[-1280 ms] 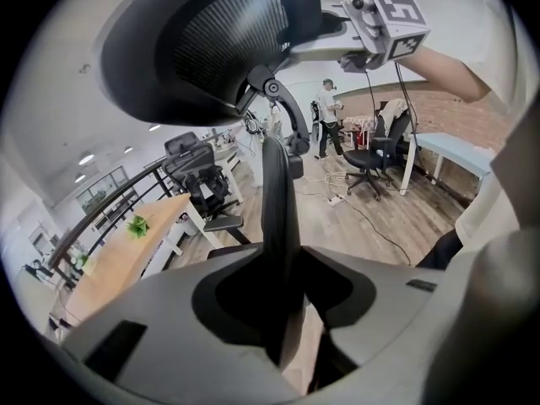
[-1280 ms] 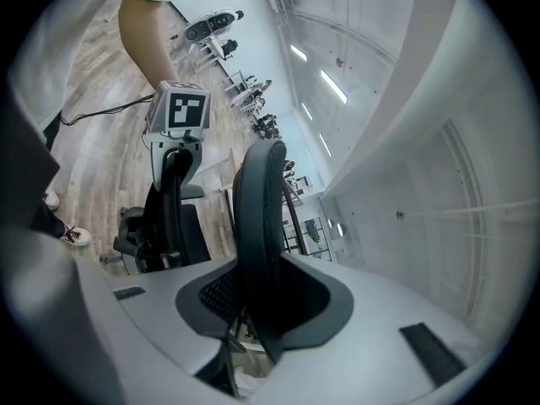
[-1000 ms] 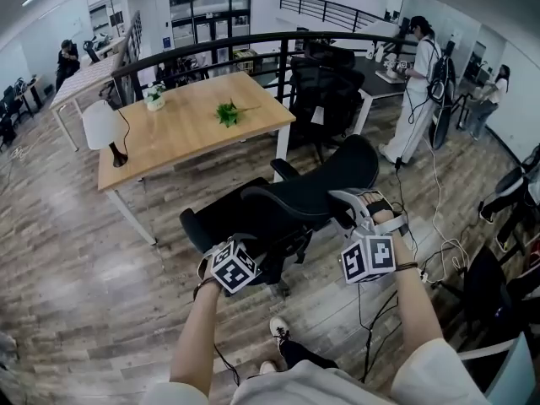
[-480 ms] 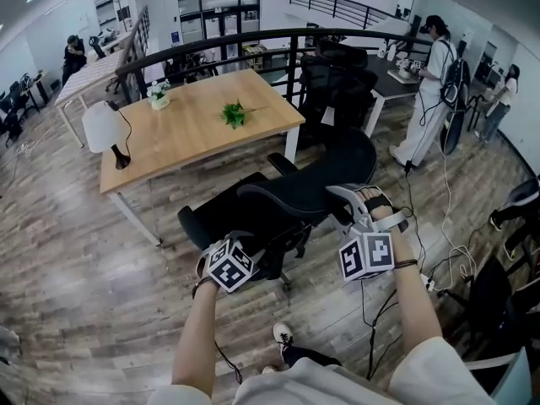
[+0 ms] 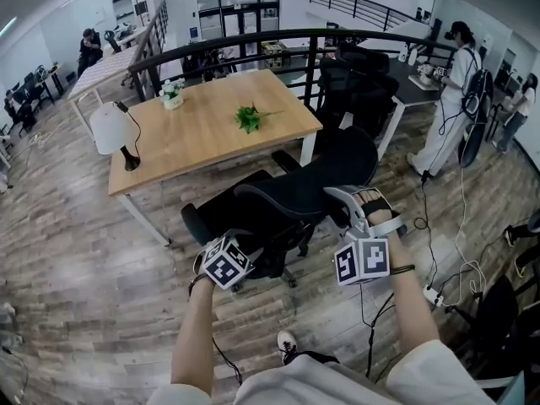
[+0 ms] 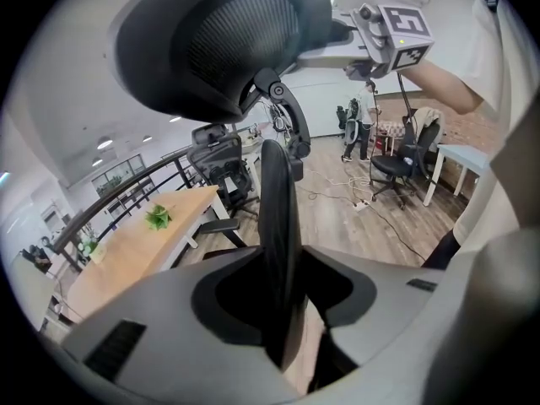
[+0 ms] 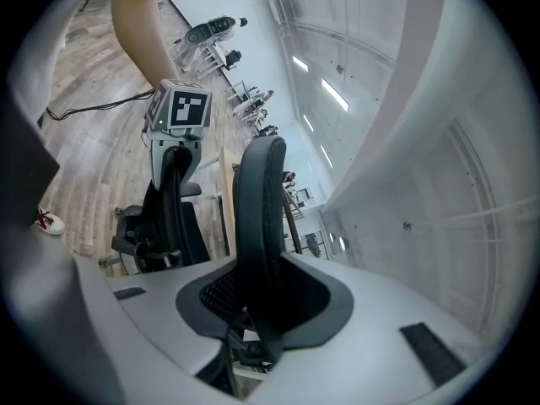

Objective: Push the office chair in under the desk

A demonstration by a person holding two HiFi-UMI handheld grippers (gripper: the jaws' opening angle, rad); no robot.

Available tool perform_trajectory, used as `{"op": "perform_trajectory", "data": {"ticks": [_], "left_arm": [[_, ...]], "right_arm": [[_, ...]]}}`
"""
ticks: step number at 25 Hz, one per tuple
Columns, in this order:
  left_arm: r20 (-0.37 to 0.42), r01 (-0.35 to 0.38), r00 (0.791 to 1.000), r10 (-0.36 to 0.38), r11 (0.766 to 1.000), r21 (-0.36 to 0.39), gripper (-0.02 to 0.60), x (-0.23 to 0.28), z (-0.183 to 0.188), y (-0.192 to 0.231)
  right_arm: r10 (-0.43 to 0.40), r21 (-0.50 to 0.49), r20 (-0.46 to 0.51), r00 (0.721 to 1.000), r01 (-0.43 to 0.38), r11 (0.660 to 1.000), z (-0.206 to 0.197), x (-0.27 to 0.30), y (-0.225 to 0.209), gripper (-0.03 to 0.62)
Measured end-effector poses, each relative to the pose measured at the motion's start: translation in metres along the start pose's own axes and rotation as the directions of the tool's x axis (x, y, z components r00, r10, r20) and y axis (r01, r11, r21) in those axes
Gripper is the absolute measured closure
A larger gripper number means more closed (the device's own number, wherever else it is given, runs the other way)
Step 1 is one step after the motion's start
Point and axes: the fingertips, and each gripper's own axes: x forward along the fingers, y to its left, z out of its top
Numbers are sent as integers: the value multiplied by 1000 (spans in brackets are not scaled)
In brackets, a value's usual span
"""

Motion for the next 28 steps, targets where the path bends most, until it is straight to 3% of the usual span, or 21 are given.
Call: {"op": "perform_trajectory", "data": {"ticks": [15, 21, 28], "left_arm": [[-16, -38, 999, 37, 998, -53, 400, 14, -1, 63], [22, 17, 1000, -15, 996, -89, 397, 17, -9, 82], [55, 62, 997, -58, 995, -79, 397, 22, -18, 127]], "right_arm": [[10, -19, 38, 999, -10, 1000, -1, 68, -22, 471], [-2, -18, 31, 1000, 3, 1000, 4, 91, -27, 471], [-28, -10, 4, 1000, 28, 1000, 15, 135, -34, 471]]}}
